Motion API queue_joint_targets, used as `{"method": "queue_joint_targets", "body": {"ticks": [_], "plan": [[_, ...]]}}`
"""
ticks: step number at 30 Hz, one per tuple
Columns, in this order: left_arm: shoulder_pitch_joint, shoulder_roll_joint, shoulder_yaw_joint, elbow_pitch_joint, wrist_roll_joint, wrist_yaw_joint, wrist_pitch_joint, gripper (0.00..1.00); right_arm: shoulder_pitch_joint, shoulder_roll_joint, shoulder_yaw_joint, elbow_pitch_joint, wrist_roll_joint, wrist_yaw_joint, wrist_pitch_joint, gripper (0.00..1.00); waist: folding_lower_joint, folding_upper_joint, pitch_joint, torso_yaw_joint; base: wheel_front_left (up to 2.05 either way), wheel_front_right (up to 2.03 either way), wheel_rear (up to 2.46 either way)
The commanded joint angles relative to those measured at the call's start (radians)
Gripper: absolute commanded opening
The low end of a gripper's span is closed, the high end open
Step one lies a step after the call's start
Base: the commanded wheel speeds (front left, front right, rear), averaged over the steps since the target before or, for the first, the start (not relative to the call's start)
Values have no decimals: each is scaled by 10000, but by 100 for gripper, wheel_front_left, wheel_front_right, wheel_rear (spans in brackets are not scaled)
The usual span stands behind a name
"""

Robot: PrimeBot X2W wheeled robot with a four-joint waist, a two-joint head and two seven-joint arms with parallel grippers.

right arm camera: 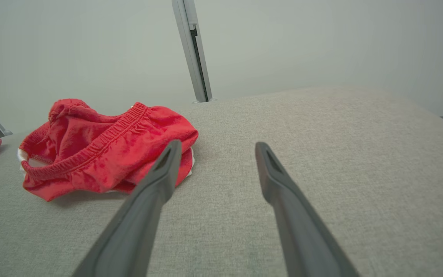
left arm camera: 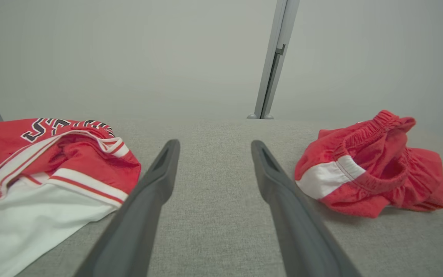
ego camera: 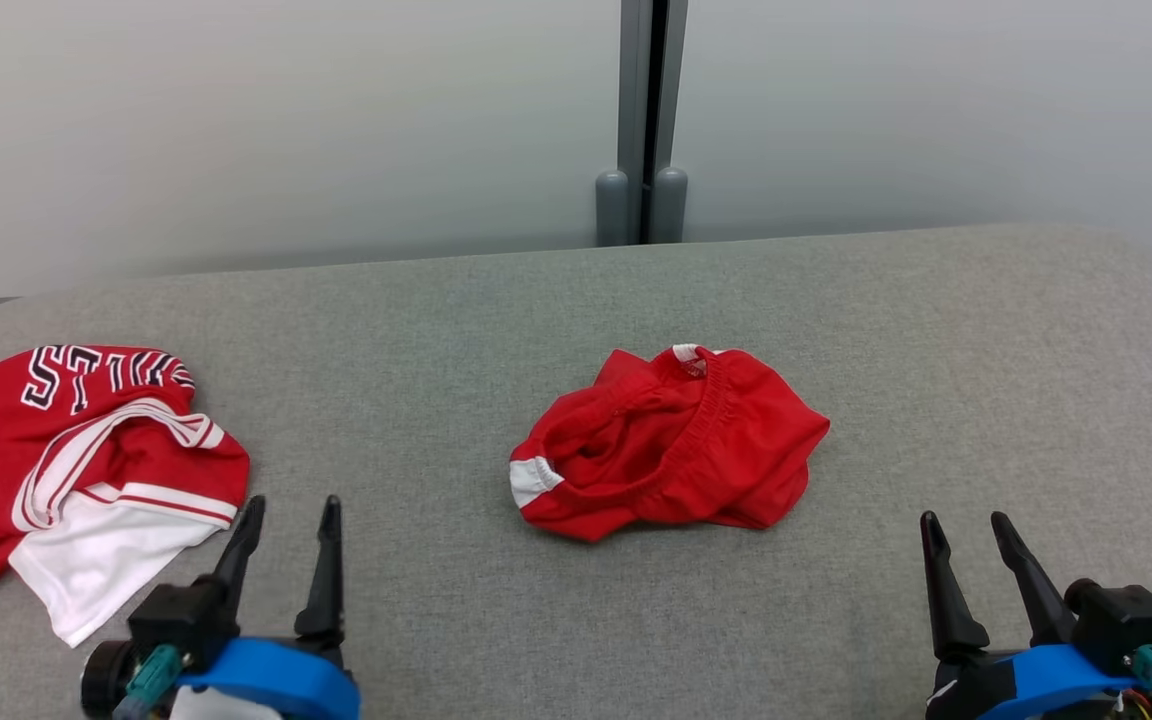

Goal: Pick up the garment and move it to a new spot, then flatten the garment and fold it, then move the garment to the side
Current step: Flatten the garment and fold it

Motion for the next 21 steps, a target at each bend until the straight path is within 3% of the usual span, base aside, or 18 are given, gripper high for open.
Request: {"method": "queue_joint_targets", "body": {"ticks": [1,9,16,21], "plan": [[-277,-50,-135,-35,58,-84,28,100,-76,-40,-4,-21,-89,5,-35,100,0,-1,38,-21,0,0,0],[-1474,-397,-2026,-460,477,-530,1498,100,-350,-38,287,-139,-205,5,132,100,0,-1,474,-372,0,0,0],[-2588,-603,-3890,-124,-203,-667,2807,100,-703,-40,887,-51,-242,5,122,100,0,-1,843,-1034,0,0,0],[-3297,-516,-4477,688,-640,-671,3417,100,-927,-40,1351,91,-127,5,25,100,0,-1,1062,-1598,0,0,0]]}}
